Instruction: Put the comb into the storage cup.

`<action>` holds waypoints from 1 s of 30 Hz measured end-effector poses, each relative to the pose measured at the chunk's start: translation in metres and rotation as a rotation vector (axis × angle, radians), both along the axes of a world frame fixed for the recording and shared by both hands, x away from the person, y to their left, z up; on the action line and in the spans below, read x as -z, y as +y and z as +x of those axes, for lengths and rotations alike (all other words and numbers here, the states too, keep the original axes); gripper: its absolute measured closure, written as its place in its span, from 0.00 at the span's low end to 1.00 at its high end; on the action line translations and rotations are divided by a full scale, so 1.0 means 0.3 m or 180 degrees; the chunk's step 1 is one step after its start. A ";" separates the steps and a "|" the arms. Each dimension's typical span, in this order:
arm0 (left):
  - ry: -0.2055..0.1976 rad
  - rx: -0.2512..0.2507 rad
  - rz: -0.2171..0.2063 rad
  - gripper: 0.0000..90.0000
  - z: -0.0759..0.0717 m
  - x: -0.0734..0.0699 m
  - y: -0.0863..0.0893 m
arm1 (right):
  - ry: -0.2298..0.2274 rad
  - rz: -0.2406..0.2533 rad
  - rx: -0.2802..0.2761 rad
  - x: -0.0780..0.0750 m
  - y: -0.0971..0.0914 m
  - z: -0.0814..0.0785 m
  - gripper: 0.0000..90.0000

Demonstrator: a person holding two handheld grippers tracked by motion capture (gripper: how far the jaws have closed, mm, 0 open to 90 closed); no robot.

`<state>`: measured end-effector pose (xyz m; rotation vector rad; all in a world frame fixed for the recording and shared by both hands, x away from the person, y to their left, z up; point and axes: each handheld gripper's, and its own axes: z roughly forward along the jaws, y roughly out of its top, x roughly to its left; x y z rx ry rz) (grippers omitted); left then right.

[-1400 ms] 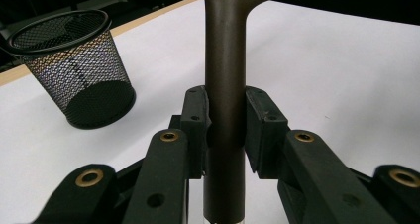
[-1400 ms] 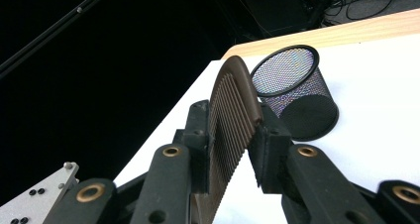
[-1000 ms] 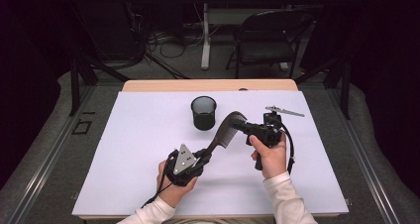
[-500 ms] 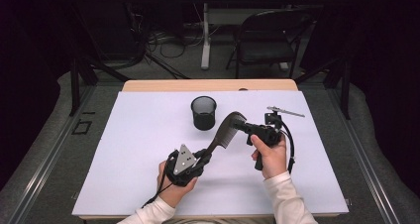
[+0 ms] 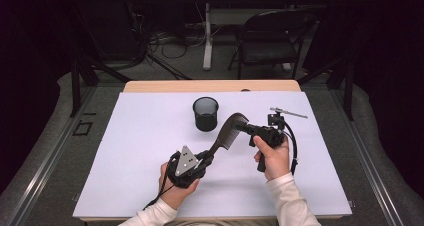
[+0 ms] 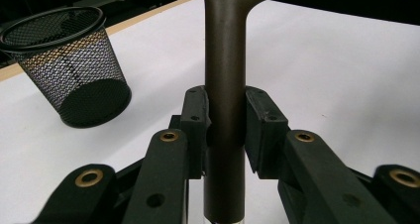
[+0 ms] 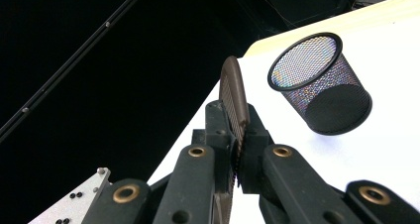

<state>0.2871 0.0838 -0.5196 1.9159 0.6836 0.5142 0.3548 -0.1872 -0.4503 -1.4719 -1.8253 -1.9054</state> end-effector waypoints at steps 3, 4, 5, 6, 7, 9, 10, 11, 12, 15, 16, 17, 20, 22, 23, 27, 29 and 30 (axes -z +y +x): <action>0.0006 0.0000 0.0001 0.81 0.001 0.000 0.001 | 0.0020 0.0012 -0.0009 0.001 -0.001 0.001 0.97; 0.0007 -0.0001 0.0001 0.81 0.001 0.000 0.001 | 0.0025 0.0014 -0.0009 0.001 -0.001 0.001 0.97; 0.0006 0.0001 -0.0002 0.81 0.001 0.000 0.001 | 0.0023 0.0018 -0.0009 0.001 -0.001 0.001 0.97; 0.0002 -0.0001 -0.0004 0.81 0.000 0.000 0.000 | 0.0028 0.0025 -0.0012 0.001 -0.001 0.001 0.97; 0.0001 0.0000 -0.0001 0.80 0.000 0.000 0.000 | 0.0027 0.0028 -0.0015 0.001 -0.001 0.001 0.97; 0.0000 0.0000 0.0001 0.80 0.000 0.000 0.000 | 0.0032 0.0033 -0.0023 0.002 -0.002 0.001 0.97; 0.0001 0.0002 0.0002 0.80 0.000 0.000 0.000 | 0.0031 0.0044 -0.0020 0.002 -0.002 0.001 0.97; 0.0003 0.0000 0.0000 0.80 0.000 0.000 0.000 | 0.0029 0.0046 -0.0018 0.003 -0.002 0.002 0.97; 0.0000 -0.0001 0.0000 0.80 0.000 0.000 0.000 | 0.0032 0.0051 -0.0024 0.003 -0.003 0.002 0.97; -0.0001 -0.0003 -0.0004 0.80 0.000 0.000 0.000 | 0.0040 0.0068 -0.0029 0.005 -0.004 0.003 0.97; -0.0005 -0.0003 -0.0001 0.80 0.000 0.000 0.000 | 0.0042 0.0076 -0.0030 0.005 -0.004 0.003 0.97; -0.0004 -0.0004 -0.0003 0.80 0.000 0.000 0.000 | 0.0046 0.0081 -0.0032 0.005 -0.004 0.003 0.97; -0.0007 -0.0004 -0.0004 0.80 0.000 0.000 0.001 | 0.0049 0.0087 -0.0031 0.006 -0.005 0.004 0.97; -0.0009 -0.0001 -0.0008 0.80 -0.001 -0.001 0.001 | 0.0052 0.0092 -0.0033 0.006 -0.006 0.004 0.97; -0.0014 -0.0003 -0.0009 0.80 -0.001 -0.001 0.001 | 0.0053 0.0099 -0.0031 0.006 -0.006 0.004 0.97; -0.0017 0.0004 -0.0008 0.79 -0.001 -0.001 0.000 | 0.0061 0.0106 -0.0036 0.008 -0.007 0.005 0.97; -0.0020 0.0005 -0.0012 0.79 -0.001 -0.001 0.000 | 0.0063 0.0119 -0.0048 0.010 -0.006 0.006 0.97; -0.0019 0.0008 -0.0013 0.78 -0.001 -0.001 0.000 | 0.0063 0.0115 -0.0047 0.011 -0.006 0.006 0.97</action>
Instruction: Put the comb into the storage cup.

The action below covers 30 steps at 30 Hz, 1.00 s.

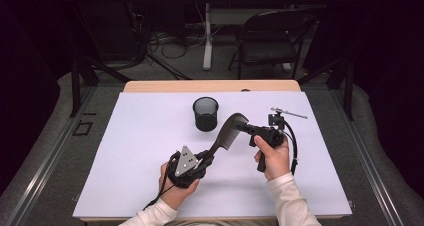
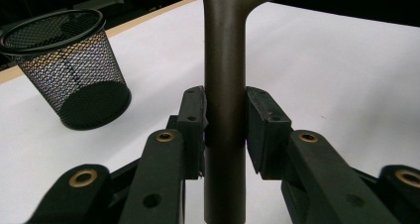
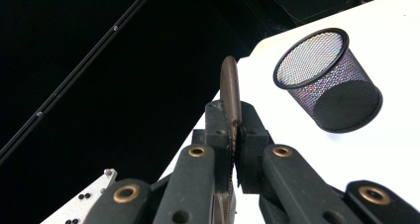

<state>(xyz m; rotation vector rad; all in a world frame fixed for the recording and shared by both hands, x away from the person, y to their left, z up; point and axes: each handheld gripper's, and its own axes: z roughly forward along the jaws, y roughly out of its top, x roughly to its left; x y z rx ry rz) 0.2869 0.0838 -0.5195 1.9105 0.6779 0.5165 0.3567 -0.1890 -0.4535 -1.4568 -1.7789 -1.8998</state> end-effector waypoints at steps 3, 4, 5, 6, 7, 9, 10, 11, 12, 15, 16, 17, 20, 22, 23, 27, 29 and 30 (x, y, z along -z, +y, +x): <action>0.0022 0.0012 -0.0016 0.75 0.002 0.000 0.001 | 0.0007 0.0000 0.0009 0.001 0.000 0.001 0.97; 0.0026 0.0015 -0.0020 0.74 0.003 0.000 0.001 | 0.0012 0.0004 0.0010 0.001 -0.001 0.001 0.97; 0.0030 0.0019 -0.0028 0.72 0.003 0.001 0.001 | 0.0009 0.0006 0.0009 0.002 -0.001 0.001 0.97; 0.0032 0.0020 -0.0031 0.71 0.004 0.001 0.001 | 0.0005 0.0007 0.0010 0.002 -0.002 0.002 0.97; 0.0033 0.0021 -0.0035 0.70 0.004 0.001 0.001 | 0.0003 0.0024 0.0018 0.002 -0.001 0.002 0.97; 0.0035 0.0025 -0.0043 0.68 0.005 0.001 0.000 | 0.0014 0.0010 0.0012 0.002 -0.004 0.002 0.97; 0.0037 0.0020 -0.0043 0.67 0.006 0.002 0.000 | 0.0016 0.0007 0.0017 0.002 -0.004 0.002 0.97; 0.0041 0.0021 -0.0039 0.66 0.007 0.002 0.001 | 0.0016 0.0010 0.0021 0.002 -0.005 0.002 0.97; 0.0054 0.0006 -0.0050 0.64 0.008 0.002 0.000 | 0.0015 0.0006 0.0027 0.003 -0.006 0.003 0.97; 0.0082 -0.0024 -0.0069 0.59 0.013 0.003 0.001 | 0.0020 0.0009 0.0042 0.004 -0.009 0.004 0.97; 0.0088 -0.0021 -0.0080 0.58 0.014 0.003 0.001 | 0.0018 0.0011 0.0050 0.005 -0.010 0.005 0.97; 0.0090 -0.0024 -0.0089 0.57 0.015 0.003 0.002 | 0.0013 0.0019 0.0049 0.006 -0.011 0.005 0.97; 0.0088 -0.0008 -0.0115 0.53 0.016 0.002 0.001 | 0.0016 0.0017 0.0061 0.006 -0.015 0.006 0.97; 0.0078 0.0014 -0.0123 0.50 0.019 0.003 0.001 | 0.0012 0.0011 0.0070 0.006 -0.017 0.006 0.97; 0.0067 0.0000 -0.0114 0.49 0.019 0.003 0.000 | 0.0015 0.0009 0.0072 0.007 -0.018 0.007 0.97; 0.0110 0.0007 -0.0137 0.46 0.022 0.000 -0.001 | 0.0019 0.0010 0.0085 0.009 -0.022 0.009 0.97; 0.0136 0.0019 -0.0153 0.45 0.022 -0.003 -0.001 | 0.0007 -0.0001 0.0096 0.011 -0.025 0.010 0.97; 0.0144 0.0021 -0.0159 0.44 0.022 -0.005 -0.001 | 0.0018 0.0002 0.0101 0.011 -0.028 0.011 0.97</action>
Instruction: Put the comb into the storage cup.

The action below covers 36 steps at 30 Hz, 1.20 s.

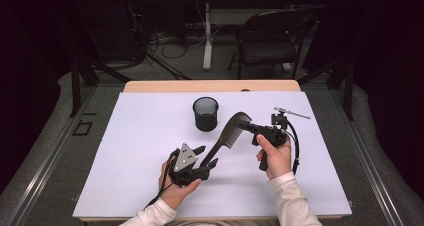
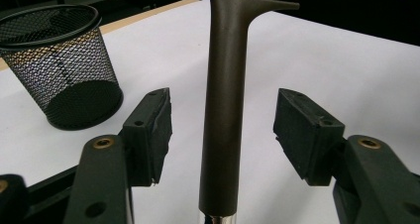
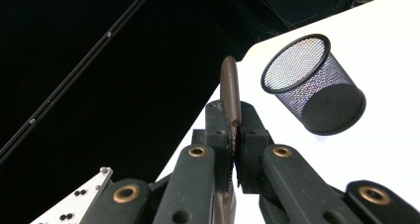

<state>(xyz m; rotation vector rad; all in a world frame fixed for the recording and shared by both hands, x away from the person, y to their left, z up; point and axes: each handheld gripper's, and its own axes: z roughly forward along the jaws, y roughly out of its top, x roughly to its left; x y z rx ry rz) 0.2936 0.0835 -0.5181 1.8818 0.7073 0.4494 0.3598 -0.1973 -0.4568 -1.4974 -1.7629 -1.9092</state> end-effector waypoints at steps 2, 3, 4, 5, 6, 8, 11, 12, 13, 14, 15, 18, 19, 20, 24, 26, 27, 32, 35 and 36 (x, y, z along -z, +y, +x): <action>0.0014 -0.0011 -0.0006 0.42 -0.001 -0.005 -0.001 | -0.0004 0.0004 0.0008 0.001 -0.004 0.001 0.97; 0.0012 -0.0002 -0.0014 0.42 -0.001 -0.007 0.000 | 0.0000 0.0012 0.0015 0.001 -0.005 0.002 0.97; 0.0010 0.0002 -0.0016 0.42 -0.001 -0.009 0.001 | -0.0002 0.0012 0.0021 0.001 -0.008 0.002 0.97; 0.0015 0.0010 -0.0015 0.42 0.000 -0.011 0.002 | 0.0001 0.0012 0.0029 0.002 -0.010 0.003 0.97; 0.0013 0.0015 -0.0022 0.42 0.002 -0.013 0.003 | 0.0003 0.0012 0.0026 0.003 -0.012 0.004 0.97; 0.0023 -0.0004 -0.0031 0.42 0.004 -0.018 0.006 | 0.0003 0.0008 0.0041 0.004 -0.014 0.005 0.97; 0.0049 0.0002 -0.0064 0.42 0.014 -0.024 0.015 | 0.0005 -0.0001 0.0063 0.005 -0.019 0.006 0.97; 0.0059 0.0004 -0.0081 0.43 0.019 -0.025 0.019 | 0.0004 0.0004 0.0065 0.005 -0.021 0.007 0.97; 0.0077 -0.0016 -0.0082 0.43 0.024 -0.028 0.024 | 0.0008 0.0005 0.0072 0.005 -0.023 0.007 0.97; 0.0080 -0.0026 -0.0100 0.43 0.027 -0.029 0.028 | 0.0011 0.0001 0.0083 0.006 -0.025 0.008 0.97; 0.0076 -0.0042 -0.0113 0.43 0.029 -0.031 0.032 | 0.0007 -0.0004 0.0093 0.006 -0.027 0.008 0.97; 0.0044 -0.0079 -0.0113 0.44 0.038 -0.037 0.045 | 0.0009 -0.0003 0.0116 0.007 -0.036 0.010 0.97; 0.0053 -0.0082 -0.0131 0.44 0.042 -0.040 0.051 | 0.0010 -0.0004 0.0128 0.007 -0.039 0.010 0.97; 0.0055 -0.0092 -0.0135 0.44 0.044 -0.041 0.054 | 0.0009 0.0003 0.0135 0.008 -0.042 0.012 0.97; 0.0063 -0.0095 -0.0102 0.44 0.057 -0.048 0.069 | 0.0018 0.0014 0.0172 0.010 -0.054 0.016 0.97; 0.0062 -0.0132 -0.0086 0.44 0.062 -0.049 0.078 | 0.0016 0.0025 0.0180 0.010 -0.059 0.018 0.97; 0.0060 -0.0151 -0.0072 0.44 0.066 -0.050 0.084 | 0.0018 0.0028 0.0191 0.010 -0.060 0.019 0.97; 0.0094 -0.0275 -0.0051 0.44 0.093 -0.054 0.118 | 0.0010 0.0027 0.0222 0.012 -0.070 0.021 0.97; 0.0193 -0.0325 -0.0120 0.39 0.114 -0.056 0.144 | 0.0010 0.0037 0.0239 0.010 -0.076 0.020 0.97; 0.0213 -0.0352 -0.0146 0.39 0.119 -0.057 0.152 | -0.0008 0.0033 0.0244 0.011 -0.079 0.021 0.97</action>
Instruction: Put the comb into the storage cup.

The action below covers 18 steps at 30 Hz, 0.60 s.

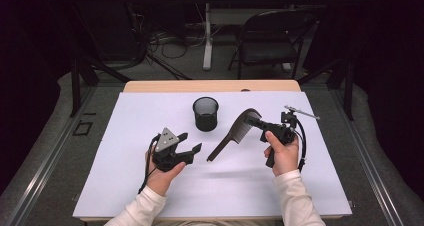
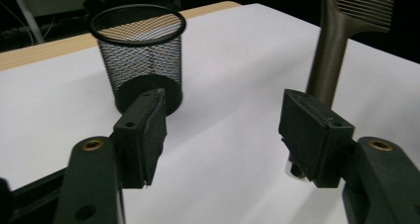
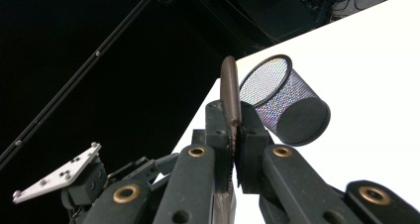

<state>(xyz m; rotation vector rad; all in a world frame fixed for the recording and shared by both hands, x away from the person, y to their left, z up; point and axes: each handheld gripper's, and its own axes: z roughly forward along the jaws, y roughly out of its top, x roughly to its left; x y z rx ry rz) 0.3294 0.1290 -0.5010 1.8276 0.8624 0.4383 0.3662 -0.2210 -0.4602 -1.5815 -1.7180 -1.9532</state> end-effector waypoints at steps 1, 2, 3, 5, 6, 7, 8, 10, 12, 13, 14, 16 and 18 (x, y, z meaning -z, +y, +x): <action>0.0027 -0.0014 -0.0010 0.35 0.007 -0.001 0.010 | -0.0009 0.0010 0.0019 0.001 -0.001 0.001 0.97; 0.0045 -0.0040 -0.0025 0.31 0.012 -0.003 0.020 | -0.0015 0.0019 0.0035 0.001 -0.003 0.002 0.97; 0.0036 -0.0066 -0.0029 0.30 0.016 -0.005 0.031 | 0.0001 -0.0003 0.0033 0.001 -0.007 0.003 0.97; 0.0024 -0.0097 -0.0077 0.28 0.023 -0.010 0.053 | -0.0008 0.0027 0.0065 0.002 -0.009 0.006 0.97; 0.0023 -0.0119 -0.0115 0.26 0.027 -0.012 0.064 | 0.0000 0.0009 0.0056 0.002 -0.014 0.007 0.97; 0.0030 -0.0139 -0.0141 0.25 0.030 -0.015 0.075 | 0.0000 0.0019 0.0059 0.002 -0.015 0.009 0.97; 0.0031 -0.0177 -0.0156 0.23 0.032 -0.018 0.085 | -0.0017 0.0041 0.0081 0.003 -0.014 0.011 0.97; 0.0022 -0.0203 -0.0183 0.21 0.040 -0.023 0.105 | -0.0032 0.0031 0.0080 0.003 -0.018 0.013 0.97; 0.0049 -0.0219 -0.0228 0.17 0.049 -0.026 0.122 | -0.0028 0.0017 0.0083 0.003 -0.022 0.013 0.97; 0.0053 -0.0214 -0.0226 0.17 0.053 -0.029 0.130 | -0.0035 0.0003 0.0090 0.003 -0.023 0.012 0.97; 0.0053 -0.0209 -0.0248 0.17 0.057 -0.031 0.137 | -0.0048 -0.0012 0.0101 0.003 -0.023 0.012 0.97; 0.0053 -0.0189 -0.0275 0.17 0.063 -0.034 0.149 | -0.0060 -0.0011 0.0122 0.002 -0.022 0.010 0.97; 0.0036 -0.0209 -0.0292 0.16 0.068 -0.037 0.160 | -0.0072 -0.0019 0.0122 0.002 -0.023 0.011 0.97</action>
